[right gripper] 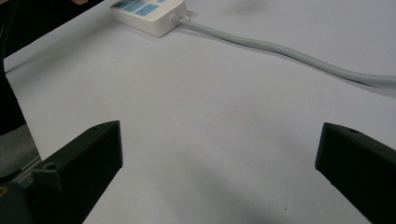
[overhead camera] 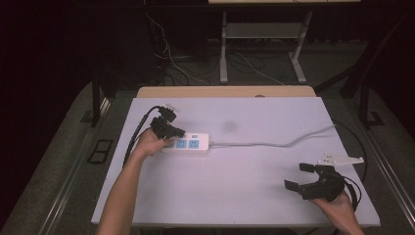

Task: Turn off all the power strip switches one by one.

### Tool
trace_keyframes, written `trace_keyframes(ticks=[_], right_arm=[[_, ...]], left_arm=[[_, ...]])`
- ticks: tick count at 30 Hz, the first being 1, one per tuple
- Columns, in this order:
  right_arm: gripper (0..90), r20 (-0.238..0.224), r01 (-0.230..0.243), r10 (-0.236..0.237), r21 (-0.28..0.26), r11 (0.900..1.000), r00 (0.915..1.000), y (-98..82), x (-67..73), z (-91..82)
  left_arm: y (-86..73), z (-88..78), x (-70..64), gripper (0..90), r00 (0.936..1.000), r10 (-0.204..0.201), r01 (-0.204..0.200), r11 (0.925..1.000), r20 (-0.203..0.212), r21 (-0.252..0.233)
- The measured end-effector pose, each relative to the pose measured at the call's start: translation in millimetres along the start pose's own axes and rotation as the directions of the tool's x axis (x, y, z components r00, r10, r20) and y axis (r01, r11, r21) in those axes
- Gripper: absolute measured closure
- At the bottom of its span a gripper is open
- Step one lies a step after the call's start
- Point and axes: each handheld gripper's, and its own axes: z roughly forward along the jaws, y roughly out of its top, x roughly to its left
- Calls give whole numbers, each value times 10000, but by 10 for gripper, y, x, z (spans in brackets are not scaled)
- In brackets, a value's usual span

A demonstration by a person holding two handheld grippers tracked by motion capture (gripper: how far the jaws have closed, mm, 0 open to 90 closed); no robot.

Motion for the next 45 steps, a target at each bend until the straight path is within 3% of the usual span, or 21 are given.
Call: trace_keyframes(ticks=[20,22,24,29,37,45], right_arm=[[6,26,-48,48,-99,9999,10000,1,-19,-23],[6,36,-63,64,-121,9999,10000,1,-18,-28],[6,44,-91,92,-166,9998,9999,0,-20,-34],[6,39,-119,120,-206,9997,9999,0,-19,-47],[6,10,-100,100,-236,9997,9999,4,-17,-48],[6,-14,-95,95,-255,9996,10000,6,-15,-54]], left_arm=[[-39,-8,-77,894,9988,17,-31,9995,-493,-302],[-32,-38,-79,894,9987,-75,48,9985,-494,-537],[-28,-47,-82,894,9980,39,-59,9995,-627,-322],[1,-139,-101,894,9990,-117,84,9970,-426,-763],[136,-289,-179,894,9987,234,-271,9962,-448,-833],[246,-300,-271,892,9975,541,-572,9957,-452,-727]])
